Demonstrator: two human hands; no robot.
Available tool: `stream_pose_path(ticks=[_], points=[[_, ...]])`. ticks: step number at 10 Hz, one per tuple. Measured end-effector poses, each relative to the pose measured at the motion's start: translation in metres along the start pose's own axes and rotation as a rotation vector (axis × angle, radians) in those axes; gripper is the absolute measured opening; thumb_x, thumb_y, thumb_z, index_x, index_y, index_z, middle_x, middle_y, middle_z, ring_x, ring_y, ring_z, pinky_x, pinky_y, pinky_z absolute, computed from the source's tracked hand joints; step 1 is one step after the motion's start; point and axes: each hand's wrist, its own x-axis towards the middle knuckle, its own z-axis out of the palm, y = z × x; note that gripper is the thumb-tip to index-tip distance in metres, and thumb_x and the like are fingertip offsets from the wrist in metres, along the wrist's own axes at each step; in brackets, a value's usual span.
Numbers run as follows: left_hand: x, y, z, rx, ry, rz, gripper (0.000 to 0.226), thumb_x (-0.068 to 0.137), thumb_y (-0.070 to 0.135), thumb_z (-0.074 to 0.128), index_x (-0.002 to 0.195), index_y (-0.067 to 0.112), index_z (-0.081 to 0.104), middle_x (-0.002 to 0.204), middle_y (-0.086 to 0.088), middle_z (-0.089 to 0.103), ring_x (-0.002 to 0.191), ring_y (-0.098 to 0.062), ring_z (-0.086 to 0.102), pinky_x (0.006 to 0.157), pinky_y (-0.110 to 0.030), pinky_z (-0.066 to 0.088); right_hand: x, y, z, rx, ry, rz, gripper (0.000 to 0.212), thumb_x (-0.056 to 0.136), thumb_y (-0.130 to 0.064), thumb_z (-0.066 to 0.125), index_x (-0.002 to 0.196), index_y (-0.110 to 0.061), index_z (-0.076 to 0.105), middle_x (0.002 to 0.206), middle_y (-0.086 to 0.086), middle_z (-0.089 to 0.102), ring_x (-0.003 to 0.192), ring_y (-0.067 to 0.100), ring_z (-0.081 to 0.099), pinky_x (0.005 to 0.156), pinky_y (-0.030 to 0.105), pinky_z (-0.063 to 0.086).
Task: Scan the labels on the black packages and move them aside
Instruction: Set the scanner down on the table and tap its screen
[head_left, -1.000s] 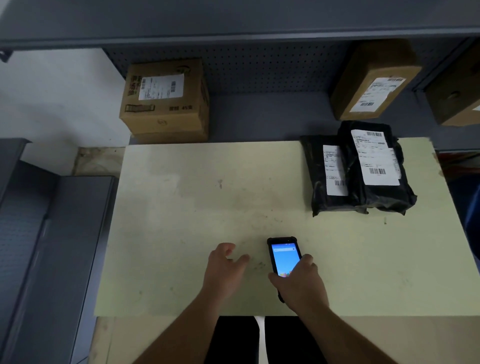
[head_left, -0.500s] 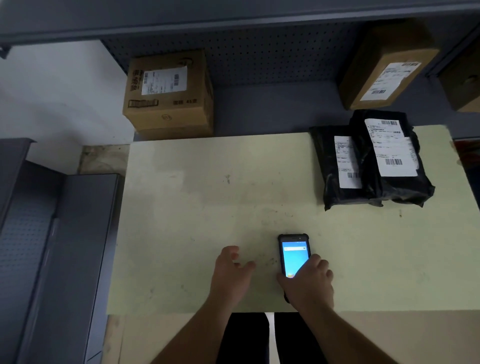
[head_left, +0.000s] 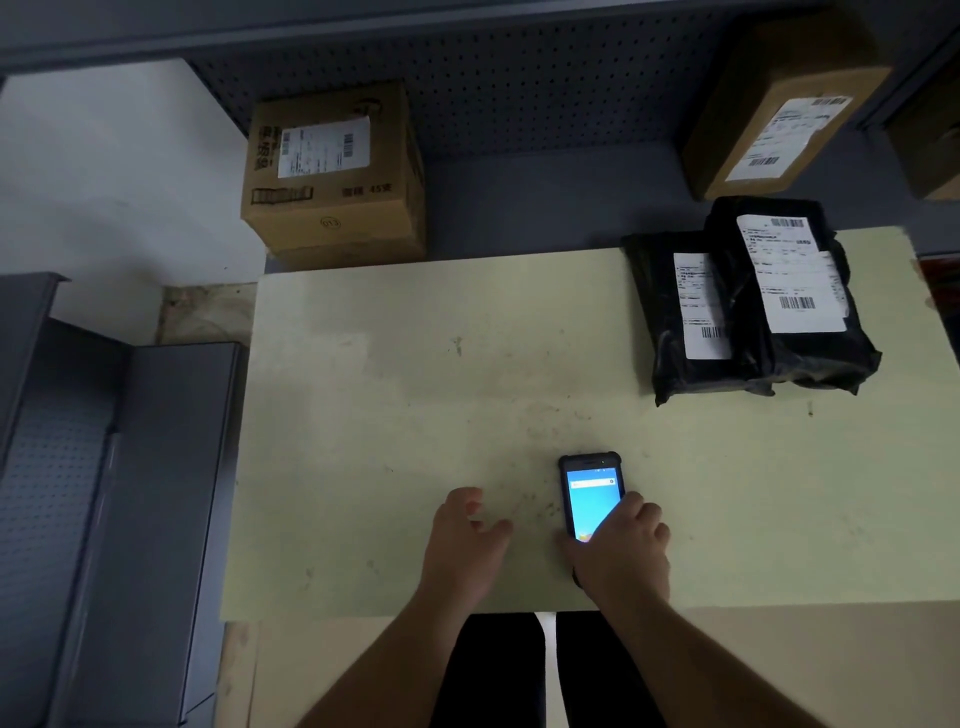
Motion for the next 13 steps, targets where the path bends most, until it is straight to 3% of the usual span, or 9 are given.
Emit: stream_pose_path(ticks=[2,4,6,8,9,11,12,13], points=[[0.005,0.010,0.001,-0.006,-0.001,0.021,0.050,0.086,0.026,0.075,0.132,0.024,0.058,0.127,0.004,0.060,0.102,-0.013,0.065,0.077,-0.027,0.052,-0.003,0.000,-0.013,-0.032,0.081,-0.062,0.086,0.086,-0.069,0.067,0.147,-0.015,0.039,0.142,0.006,0.051,0.129,0.026,0.052,0.104,0.041,0.050],[0.000,0.025,-0.001,-0.068,0.001,0.038,0.048,0.085,0.022,0.076,0.129,0.025,0.057,0.120,0.003,0.060,0.093,-0.008,0.063,0.082,-0.032,0.056,-0.004,-0.005,-0.043,0.217,0.054,-0.218,0.074,0.094,-0.052,0.069,0.156,-0.022,0.043,0.154,0.001,0.047,0.137,0.025,0.046,0.112,0.045,0.044],[-0.008,0.042,-0.005,-0.157,-0.008,0.083,0.043,0.086,0.018,0.076,0.120,0.032,0.055,0.121,0.004,0.063,0.092,-0.010,0.065,0.064,-0.018,0.047,-0.016,-0.017,-0.073,0.433,0.021,-0.345,0.070,0.094,-0.046,0.075,0.155,-0.024,0.047,0.156,-0.005,0.044,0.143,0.019,0.040,0.111,0.034,0.041],[-0.016,0.068,-0.018,-0.215,0.000,0.177,0.035,0.093,0.016,0.072,0.122,0.029,0.057,0.120,0.003,0.063,0.076,-0.003,0.062,0.050,-0.004,0.042,-0.026,-0.022,-0.098,0.525,0.027,-0.404,0.059,0.097,-0.043,0.070,0.151,-0.027,0.051,0.148,-0.012,0.047,0.139,0.014,0.047,0.109,0.030,0.042],[-0.021,0.086,-0.026,-0.224,0.022,0.238,0.032,0.096,0.021,0.069,0.124,0.030,0.058,0.118,0.007,0.064,0.078,-0.002,0.062,0.051,-0.004,0.043,-0.029,-0.027,-0.111,0.565,0.045,-0.434,0.053,0.099,-0.042,0.068,0.148,-0.028,0.054,0.141,-0.015,0.050,0.134,0.012,0.052,0.104,0.030,0.047],[-0.036,0.127,-0.045,-0.262,0.052,0.346,0.028,0.098,0.028,0.066,0.123,0.038,0.058,0.116,0.014,0.064,0.087,-0.003,0.063,0.057,-0.007,0.044,-0.042,-0.046,-0.152,0.619,0.122,-0.491,0.047,0.103,-0.038,0.064,0.148,-0.025,0.055,0.141,-0.010,0.053,0.129,0.012,0.055,0.109,0.041,0.049],[-0.044,0.142,-0.055,-0.221,0.052,0.404,0.031,0.099,0.028,0.066,0.128,0.036,0.057,0.119,0.013,0.063,0.093,-0.005,0.063,0.058,-0.002,0.044,-0.051,-0.055,-0.173,0.675,0.144,-0.510,0.042,0.106,-0.037,0.058,0.147,-0.026,0.056,0.139,-0.011,0.056,0.126,0.010,0.056,0.107,0.037,0.048],[-0.058,0.158,-0.067,-0.205,0.070,0.477,0.033,0.099,0.029,0.066,0.130,0.036,0.056,0.123,0.013,0.063,0.097,-0.005,0.064,0.064,-0.008,0.045,-0.063,-0.066,-0.194,0.723,0.186,-0.549,0.040,0.107,-0.038,0.056,0.144,-0.026,0.058,0.137,-0.010,0.060,0.124,0.010,0.058,0.100,0.029,0.043]])
